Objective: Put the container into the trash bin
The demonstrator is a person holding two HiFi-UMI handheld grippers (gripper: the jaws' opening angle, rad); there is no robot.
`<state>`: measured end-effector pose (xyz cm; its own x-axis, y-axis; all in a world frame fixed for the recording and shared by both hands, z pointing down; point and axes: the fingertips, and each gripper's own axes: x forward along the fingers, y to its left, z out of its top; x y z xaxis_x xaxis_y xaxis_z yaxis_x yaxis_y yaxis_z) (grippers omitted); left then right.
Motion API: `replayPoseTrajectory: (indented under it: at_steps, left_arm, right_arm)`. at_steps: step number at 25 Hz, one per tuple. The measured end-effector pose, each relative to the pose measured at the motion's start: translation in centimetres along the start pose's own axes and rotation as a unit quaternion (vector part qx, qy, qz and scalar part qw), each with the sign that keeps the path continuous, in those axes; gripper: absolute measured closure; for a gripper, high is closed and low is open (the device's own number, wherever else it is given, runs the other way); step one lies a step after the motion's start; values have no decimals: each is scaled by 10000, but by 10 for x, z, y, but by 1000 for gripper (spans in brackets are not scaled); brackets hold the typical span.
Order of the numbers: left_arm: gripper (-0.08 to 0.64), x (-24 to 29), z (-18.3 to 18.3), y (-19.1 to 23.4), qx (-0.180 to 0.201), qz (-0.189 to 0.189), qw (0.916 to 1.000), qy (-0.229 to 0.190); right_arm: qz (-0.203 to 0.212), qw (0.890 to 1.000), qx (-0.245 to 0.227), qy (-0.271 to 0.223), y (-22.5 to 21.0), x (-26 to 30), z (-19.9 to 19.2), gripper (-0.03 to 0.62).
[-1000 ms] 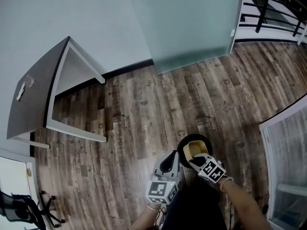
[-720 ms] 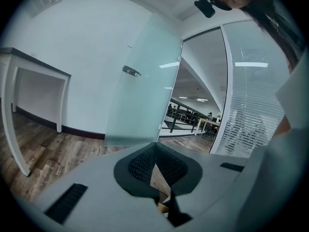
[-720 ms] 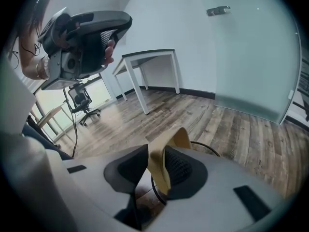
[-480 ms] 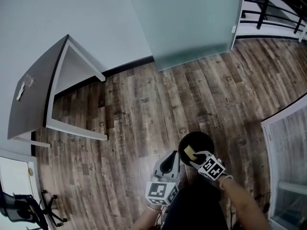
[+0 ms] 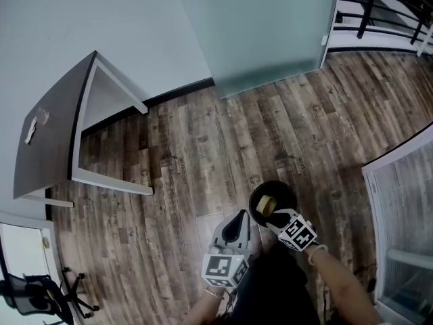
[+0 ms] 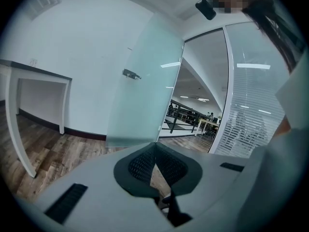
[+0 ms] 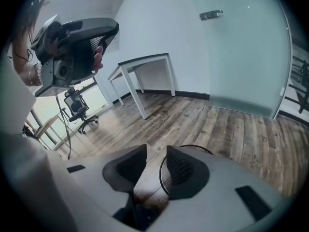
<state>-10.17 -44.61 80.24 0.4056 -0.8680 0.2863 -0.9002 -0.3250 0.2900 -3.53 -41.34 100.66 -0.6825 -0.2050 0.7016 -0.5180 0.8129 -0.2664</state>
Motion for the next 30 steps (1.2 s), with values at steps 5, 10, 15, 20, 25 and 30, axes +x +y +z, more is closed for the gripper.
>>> replayPoseTrajectory:
  at_steps: [5,10,15,20,25,30]
  left_arm:
    - [540,-22,37,-14,15,-3,10000,29]
    - [541,-43,72,-33,41,-39,10000,54]
    - [540,-64,105,-50,83,-73,9999,48]
    - [541,-79,134,-63,160,-77,9998,10]
    - [540,-97,157,-76,242,-65,9997,-10]
    - [540,-113,173,-84,278,-18,9996,8]
  right_arm:
    - [-126,9998,142,-78,17,-37,26,462]
    - [-257,9990,290,-227,31,-75,55,468]
    - [-359,9982,350,-329,47,-109,79,471]
    - [-421,9976,330,-440,59,-138,102,474]
    - [-498,9963,348,-609,71,-168,123,477]
    - [-575,9947,252,-813,86,-196,144,482]
